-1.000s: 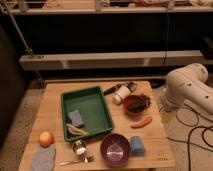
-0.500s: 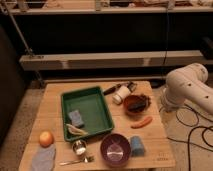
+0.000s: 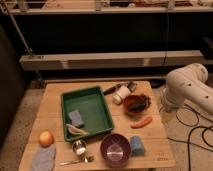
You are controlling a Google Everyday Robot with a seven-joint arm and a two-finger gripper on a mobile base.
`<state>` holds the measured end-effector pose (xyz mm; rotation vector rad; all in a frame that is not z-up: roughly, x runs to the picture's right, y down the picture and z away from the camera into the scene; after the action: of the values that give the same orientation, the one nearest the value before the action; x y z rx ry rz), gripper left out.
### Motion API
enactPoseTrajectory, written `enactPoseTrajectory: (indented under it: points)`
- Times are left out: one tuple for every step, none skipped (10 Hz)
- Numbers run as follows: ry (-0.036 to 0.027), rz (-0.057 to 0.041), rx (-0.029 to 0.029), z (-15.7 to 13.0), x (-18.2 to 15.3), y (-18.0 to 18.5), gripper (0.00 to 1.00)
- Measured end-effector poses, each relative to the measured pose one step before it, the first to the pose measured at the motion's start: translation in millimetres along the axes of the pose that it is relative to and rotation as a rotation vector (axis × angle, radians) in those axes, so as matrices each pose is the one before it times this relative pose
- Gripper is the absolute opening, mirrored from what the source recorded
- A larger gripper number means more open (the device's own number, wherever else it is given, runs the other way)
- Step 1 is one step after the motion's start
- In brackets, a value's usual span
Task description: Place grapes in tray
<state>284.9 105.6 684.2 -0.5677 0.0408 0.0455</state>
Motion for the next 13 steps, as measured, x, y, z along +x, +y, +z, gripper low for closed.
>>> enactPoseTrajectory:
  points:
    - [0.00002,-0.00001,0.00004,-0.03,0.01,-0.01,0.65]
    - [0.00002,0.00003,-0.00005,0.03,0.02,0.01,0.65]
    - [-0.00007,-0.00003,-0.00003,0.01,-0.04,0.0,0.65]
    - [-0.00015,0.00026,0.00038,-0.16,0.12,-0.28,0.65]
    - [-0.0021,-0.00283,0.00011,0.68,0.12,-0.88,0.65]
    - [-0.00682,-0.01954,0.00356,0.8,-0.03,-2.56,0.65]
    - [-0.02554,-0.04251,0.00127,2.14,-0.16,-7.18,0.65]
    - [-0.04988,-0.05564,0.00301,3.43,-2.91,-13.88,0.65]
    - [-0.03842,-0.04422,-0.00121,2.98,0.04,-11.38,0.65]
    - [-0.09029,-0.08132,-0.00479,4.94,-0.7,-20.96,0.65]
    - [-0.10448,-0.08414,-0.01002,4.27,-0.91,-15.38,0.65]
    - [-0.07317,-0.0541,-0.00668,1.28,1.69,-8.69,0.65]
    - [-0.0936,-0.07569,-0.001,2.18,1.7,-9.51,0.65]
